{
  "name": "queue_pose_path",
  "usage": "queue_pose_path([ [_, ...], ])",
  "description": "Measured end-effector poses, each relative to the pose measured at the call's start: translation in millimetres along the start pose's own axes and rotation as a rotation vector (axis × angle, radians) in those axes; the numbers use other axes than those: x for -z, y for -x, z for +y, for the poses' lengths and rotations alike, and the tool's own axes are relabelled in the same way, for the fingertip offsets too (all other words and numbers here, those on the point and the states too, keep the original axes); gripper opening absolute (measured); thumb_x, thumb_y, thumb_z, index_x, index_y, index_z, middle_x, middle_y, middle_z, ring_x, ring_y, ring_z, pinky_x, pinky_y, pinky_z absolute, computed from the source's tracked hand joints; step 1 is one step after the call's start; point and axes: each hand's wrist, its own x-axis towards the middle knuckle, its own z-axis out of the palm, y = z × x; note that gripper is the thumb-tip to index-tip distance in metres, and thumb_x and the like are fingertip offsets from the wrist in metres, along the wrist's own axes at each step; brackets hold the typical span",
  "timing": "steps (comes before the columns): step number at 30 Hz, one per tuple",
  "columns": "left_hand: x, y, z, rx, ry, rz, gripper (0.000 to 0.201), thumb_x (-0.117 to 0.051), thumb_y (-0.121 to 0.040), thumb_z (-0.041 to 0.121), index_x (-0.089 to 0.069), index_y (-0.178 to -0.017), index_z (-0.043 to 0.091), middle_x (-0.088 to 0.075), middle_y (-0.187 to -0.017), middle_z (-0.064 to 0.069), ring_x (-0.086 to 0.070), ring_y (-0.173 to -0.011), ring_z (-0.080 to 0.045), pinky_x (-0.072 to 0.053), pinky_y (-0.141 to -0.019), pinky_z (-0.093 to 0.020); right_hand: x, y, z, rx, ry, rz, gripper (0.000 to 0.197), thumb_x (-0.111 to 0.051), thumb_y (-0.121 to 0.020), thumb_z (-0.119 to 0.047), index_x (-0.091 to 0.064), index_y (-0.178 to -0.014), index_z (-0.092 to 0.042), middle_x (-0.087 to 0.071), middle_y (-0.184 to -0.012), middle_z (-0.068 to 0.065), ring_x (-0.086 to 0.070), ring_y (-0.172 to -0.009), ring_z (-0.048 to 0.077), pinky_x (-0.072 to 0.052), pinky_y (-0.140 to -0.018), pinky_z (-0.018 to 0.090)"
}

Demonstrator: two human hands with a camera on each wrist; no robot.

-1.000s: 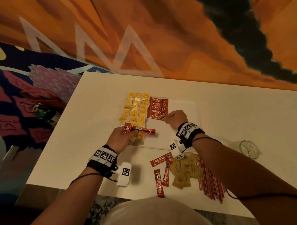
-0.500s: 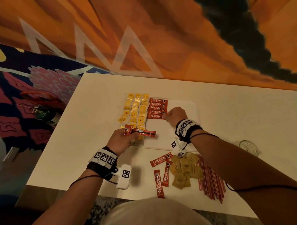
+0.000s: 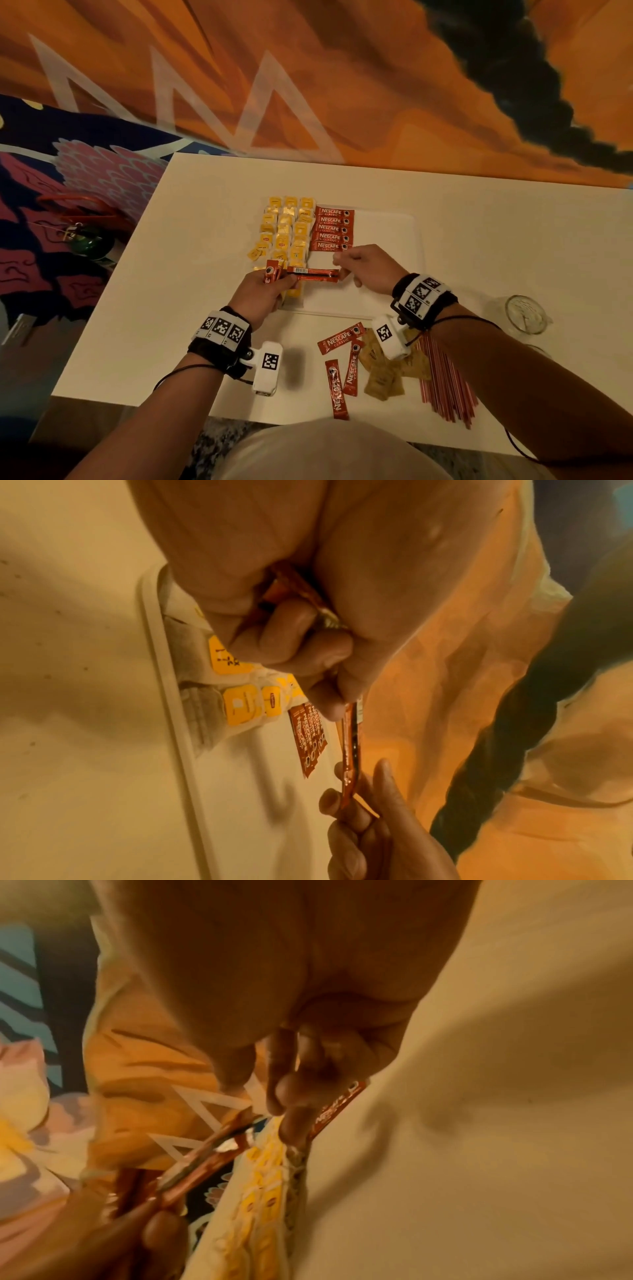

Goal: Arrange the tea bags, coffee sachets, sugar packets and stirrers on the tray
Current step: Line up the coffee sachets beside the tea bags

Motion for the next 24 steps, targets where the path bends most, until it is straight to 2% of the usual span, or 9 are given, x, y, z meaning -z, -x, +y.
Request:
queue_pose_path([
  [3,-4,-3,-2,-0.023,-0.017,-0.017,0.011,-0.068,-0.092,0.015,-0.076,-0.091,0.009,-0.070,-0.074,-0.006,-0.037,-0.046,-0.013,-0.031,-0.042,-0.022,-4,14,-3,-0.045,-0.062,-0.100,0.042,-0.047,-0.102,-0.053,-0.072,-0.107,-0.020,-0.078,-0.090,0.000,-0.056,-0.055,0.008,-0.044,-0.054,0.017],
  [6,-7,-4,-3,-0.059,-0.046,-0.020,0.014,-0.074,-0.088,0.019,-0.077,-0.096,0.008,-0.066,-0.081,-0.026,-0.039,-0.050,-0.015,-0.031,-0.046,-0.024,-9,22,-4,-0.077,-0.149,-0.115,0.039,-0.048,-0.102,-0.052,-0.072,-0.102,-0.021,-0.078,-0.086,0.004,-0.050,-0.051,0.009,-0.041,-0.051,0.020],
  [7,-8,-5,-3,-0.068,-0.047,-0.019,0.016,-0.076,-0.087,0.018,-0.076,-0.097,0.006,-0.065,-0.079,-0.026,-0.040,-0.050,-0.015,-0.032,-0.046,-0.024,-9,24,-5,-0.075,-0.156,-0.102,0.037,-0.050,-0.102,-0.049,-0.073,-0.097,-0.020,-0.077,-0.081,0.001,-0.049,-0.050,0.008,-0.040,-0.052,0.021],
  [9,-11,-4,-1,-0.089,-0.071,-0.014,0.016,-0.077,-0.084,0.014,-0.076,-0.097,0.005,-0.063,-0.066,-0.009,-0.044,-0.048,-0.012,-0.036,-0.046,-0.022,-9,26,-4,-0.064,-0.145,-0.062,0.034,-0.055,-0.101,-0.042,-0.074,-0.089,-0.017,-0.072,-0.067,-0.008,-0.048,-0.049,0.005,-0.040,-0.051,0.020],
  [10,-13,-3,1,-0.106,-0.092,-0.016,0.015,-0.077,-0.084,0.011,-0.075,-0.098,0.005,-0.063,-0.063,0.001,-0.048,-0.047,-0.008,-0.038,-0.046,-0.018,-9,26,-3,-0.052,-0.150,-0.042,0.030,-0.058,-0.100,-0.038,-0.075,-0.090,-0.016,-0.070,-0.066,-0.010,-0.048,-0.050,0.005,-0.040,-0.051,0.019],
  [12,-15,0,4,-0.133,-0.102,-0.046,0.015,-0.076,-0.085,0.009,-0.075,-0.100,0.008,-0.065,-0.064,0.009,-0.053,-0.047,0.000,-0.040,-0.047,-0.012,-9,26,2,-0.020,-0.192,-0.012,0.020,-0.065,-0.098,-0.031,-0.077,-0.101,-0.015,-0.070,-0.075,-0.008,-0.049,-0.054,0.006,-0.040,-0.050,0.019],
  [16,-16,0,2,-0.150,-0.120,-0.057,0.016,-0.076,-0.086,0.015,-0.076,-0.101,0.012,-0.065,-0.063,0.012,-0.052,-0.049,0.001,-0.040,-0.049,-0.013,-10,27,9,0.025,-0.218,0.043,0.019,-0.069,-0.095,-0.018,-0.075,-0.113,-0.016,-0.063,-0.070,-0.011,-0.051,-0.054,0.005,-0.040,-0.049,0.018],
  [20,-16,-4,0,-0.153,-0.116,0.004,0.013,-0.073,-0.088,0.013,-0.077,-0.101,0.011,-0.062,-0.058,0.017,-0.050,-0.048,0.003,-0.037,-0.055,-0.020,-11,29,15,0.038,-0.272,0.054,0.019,-0.067,-0.096,-0.013,-0.072,-0.114,-0.011,-0.073,-0.088,0.004,-0.054,-0.056,0.008,-0.040,-0.047,0.016],
  [24,-16,-6,0,-0.130,-0.127,0.011,0.012,-0.073,-0.088,0.015,-0.077,-0.099,0.015,-0.066,-0.063,0.016,-0.051,-0.049,0.003,-0.038,-0.057,-0.023,-12,31,23,0.028,-0.260,0.078,0.018,-0.067,-0.095,-0.011,-0.072,-0.111,-0.005,-0.073,-0.087,0.006,-0.053,-0.056,0.008,-0.040,-0.048,0.013],
])
